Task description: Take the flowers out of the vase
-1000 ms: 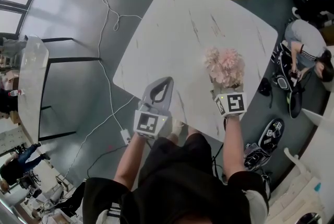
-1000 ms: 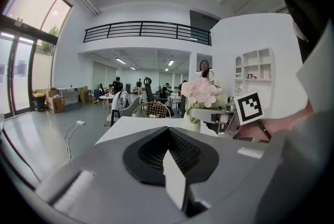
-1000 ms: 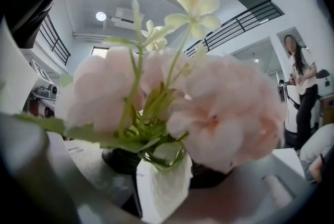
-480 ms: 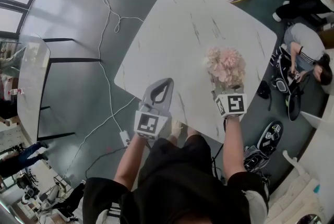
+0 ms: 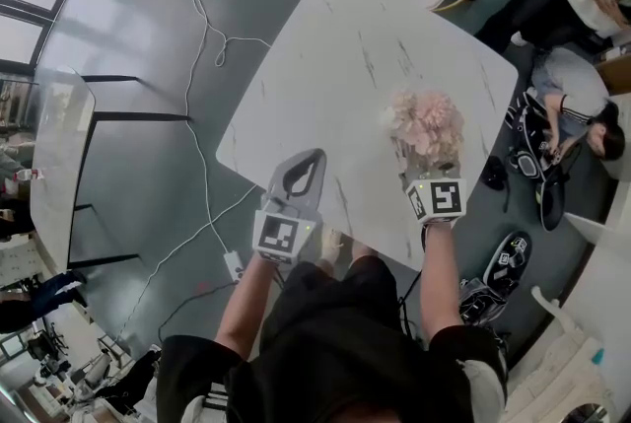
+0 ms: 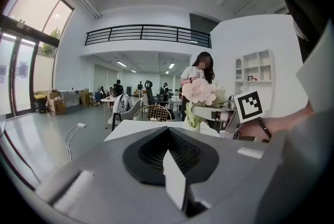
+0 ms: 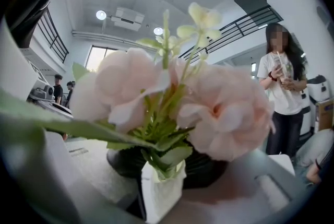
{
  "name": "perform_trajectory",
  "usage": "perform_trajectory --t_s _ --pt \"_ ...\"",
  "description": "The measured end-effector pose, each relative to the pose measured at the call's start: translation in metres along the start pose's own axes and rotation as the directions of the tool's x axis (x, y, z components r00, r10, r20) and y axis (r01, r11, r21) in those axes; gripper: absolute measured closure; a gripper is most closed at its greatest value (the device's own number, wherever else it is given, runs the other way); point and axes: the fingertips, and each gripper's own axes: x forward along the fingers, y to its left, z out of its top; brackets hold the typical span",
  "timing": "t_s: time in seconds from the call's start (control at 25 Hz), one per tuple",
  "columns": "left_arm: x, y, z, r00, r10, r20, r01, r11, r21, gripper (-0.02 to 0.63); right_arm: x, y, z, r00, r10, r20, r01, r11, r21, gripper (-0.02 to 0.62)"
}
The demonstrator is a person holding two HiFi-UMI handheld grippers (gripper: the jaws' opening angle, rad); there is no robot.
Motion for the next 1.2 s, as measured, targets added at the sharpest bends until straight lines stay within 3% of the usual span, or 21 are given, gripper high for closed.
perform_trajectory --t_s 0.76,1.2 --pt "-0.025 -0.001 0.022 0.998 0.016 0.055 -0.017 1.0 0.012 0.598 -0.01 0.005 0.044 0.999 -0.018 0.029 0.02 0.999 -0.043 0.466" --pt "-0.043 -0.004 0.036 0.995 0.018 0.096 -0.021 0.999 0.024 0.598 -0.025 0.012 0.083 0.995 -0.028 0.094 0.035 0.996 -0.077 0.472"
